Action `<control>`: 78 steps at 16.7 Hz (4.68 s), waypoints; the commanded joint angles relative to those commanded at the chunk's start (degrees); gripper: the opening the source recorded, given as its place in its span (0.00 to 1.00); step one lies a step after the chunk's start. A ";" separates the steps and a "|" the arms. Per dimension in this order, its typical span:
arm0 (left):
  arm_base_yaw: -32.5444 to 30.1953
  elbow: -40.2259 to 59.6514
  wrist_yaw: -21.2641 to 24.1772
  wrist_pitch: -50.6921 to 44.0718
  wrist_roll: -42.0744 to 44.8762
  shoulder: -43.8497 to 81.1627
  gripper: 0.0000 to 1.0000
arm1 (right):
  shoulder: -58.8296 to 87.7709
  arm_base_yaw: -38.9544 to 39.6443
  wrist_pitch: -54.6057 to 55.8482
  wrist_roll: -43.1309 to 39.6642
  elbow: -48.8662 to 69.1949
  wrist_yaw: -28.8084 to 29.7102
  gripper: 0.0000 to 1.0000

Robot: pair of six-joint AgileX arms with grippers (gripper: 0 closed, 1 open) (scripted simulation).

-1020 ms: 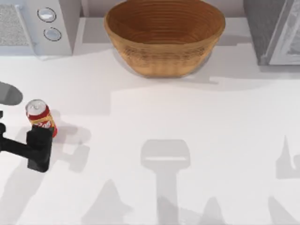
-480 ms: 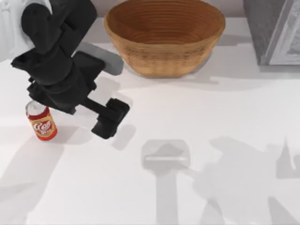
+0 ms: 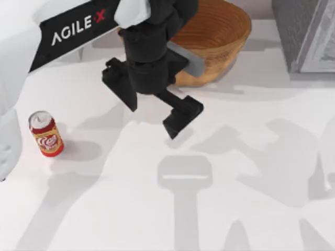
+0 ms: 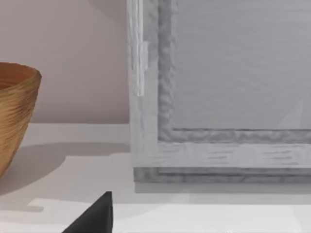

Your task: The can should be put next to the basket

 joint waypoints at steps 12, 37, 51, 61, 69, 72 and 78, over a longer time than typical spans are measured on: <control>-1.76 11.07 -2.96 -2.73 0.29 7.15 1.00 | 0.00 0.00 0.00 0.00 0.00 0.00 1.00; -1.93 -1.38 -3.02 10.25 0.37 7.81 0.10 | 0.00 0.00 0.00 0.00 0.00 0.00 1.00; 1.66 -0.91 -3.04 7.72 2.57 4.73 0.00 | 0.00 0.00 0.00 0.00 0.00 0.00 1.00; 28.85 -5.53 -0.87 3.46 9.15 -13.64 0.00 | 0.00 0.00 0.00 0.00 0.00 0.00 1.00; 52.80 -23.46 -2.48 14.34 12.23 -12.42 0.00 | 0.00 0.00 0.00 0.00 0.00 0.00 1.00; 55.76 -25.97 -3.56 16.61 12.81 -10.63 0.00 | 0.00 0.00 0.00 0.00 0.00 0.00 1.00; 55.63 -26.30 -3.58 17.04 12.89 -10.56 0.00 | 0.00 0.00 0.00 0.00 0.00 0.00 1.00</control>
